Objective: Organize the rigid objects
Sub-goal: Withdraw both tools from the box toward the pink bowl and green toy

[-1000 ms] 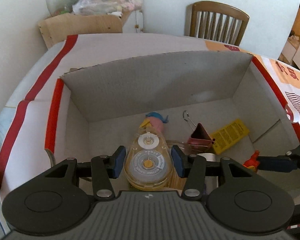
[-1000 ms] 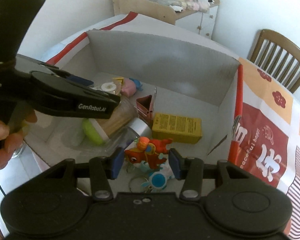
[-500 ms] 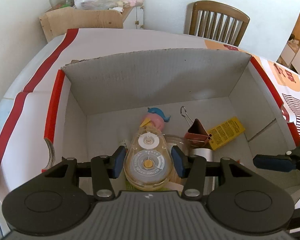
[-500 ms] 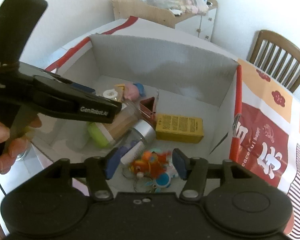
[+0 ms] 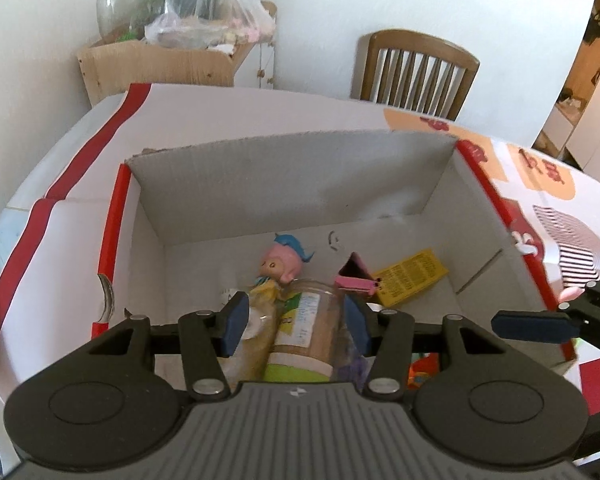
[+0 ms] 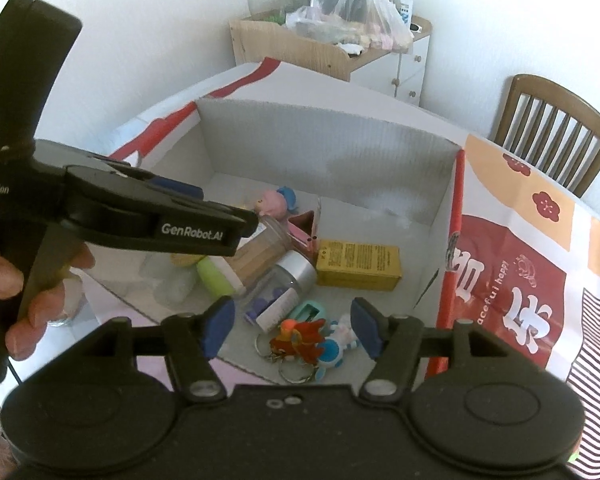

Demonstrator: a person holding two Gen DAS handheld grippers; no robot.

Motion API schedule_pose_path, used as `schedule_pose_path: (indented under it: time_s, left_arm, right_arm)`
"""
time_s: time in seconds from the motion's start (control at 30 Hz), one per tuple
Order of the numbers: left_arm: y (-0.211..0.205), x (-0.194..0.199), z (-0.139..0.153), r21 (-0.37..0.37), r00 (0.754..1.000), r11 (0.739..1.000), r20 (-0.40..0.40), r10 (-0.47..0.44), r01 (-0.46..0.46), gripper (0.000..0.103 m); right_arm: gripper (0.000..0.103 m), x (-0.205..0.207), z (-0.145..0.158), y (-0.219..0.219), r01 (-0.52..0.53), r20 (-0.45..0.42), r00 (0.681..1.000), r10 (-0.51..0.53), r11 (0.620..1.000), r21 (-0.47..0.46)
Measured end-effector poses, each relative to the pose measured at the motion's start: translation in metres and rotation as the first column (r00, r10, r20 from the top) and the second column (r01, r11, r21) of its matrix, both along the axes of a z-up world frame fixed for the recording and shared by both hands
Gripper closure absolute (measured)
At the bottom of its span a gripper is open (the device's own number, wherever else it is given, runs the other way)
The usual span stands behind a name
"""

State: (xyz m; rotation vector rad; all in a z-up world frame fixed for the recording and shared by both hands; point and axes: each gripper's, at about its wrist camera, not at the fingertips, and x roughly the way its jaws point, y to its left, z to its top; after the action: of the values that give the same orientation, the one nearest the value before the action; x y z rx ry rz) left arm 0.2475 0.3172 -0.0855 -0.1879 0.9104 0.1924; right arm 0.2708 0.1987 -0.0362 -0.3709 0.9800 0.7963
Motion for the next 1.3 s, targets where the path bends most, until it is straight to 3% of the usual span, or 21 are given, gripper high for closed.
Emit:
schedule_pose_path:
  time_s: [0.67, 0.77, 1.03, 1.3]
  left_arm:
    - [-0.049, -0.049, 0.060, 0.037, 0.980, 0.998, 0.189, -0.055, 0.049, 0.051]
    - [-0.060, -0.057, 0.066, 0.029, 0.976, 0.998, 0.208, -0.063, 0.059, 0.039]
    - [-0.097, -0.073, 0.069, 0.010, 0.972, 0.995, 0.211, -0.103, 0.103, 0.037]
    - [-0.135, -0.078, 0.061, 0.000, 0.972, 0.994, 0.210, -0.108, 0.110, 0.027]
  right_arm:
    - [0.024, -0.023, 0.054, -0.055, 0.042, 0.018, 0.999, -0.045, 0.988, 0.150]
    - [0.020, -0.027, 0.060, -0.072, 0.058, 0.014, 0.998, -0.062, 0.983, 0.173]
    - [0.008, -0.043, 0.074, -0.124, 0.097, 0.016, 0.995, -0.103, 0.969, 0.228]
    - [0.002, -0.058, 0.073, -0.182, 0.131, 0.059, 0.988, -0.146, 0.970, 0.207]
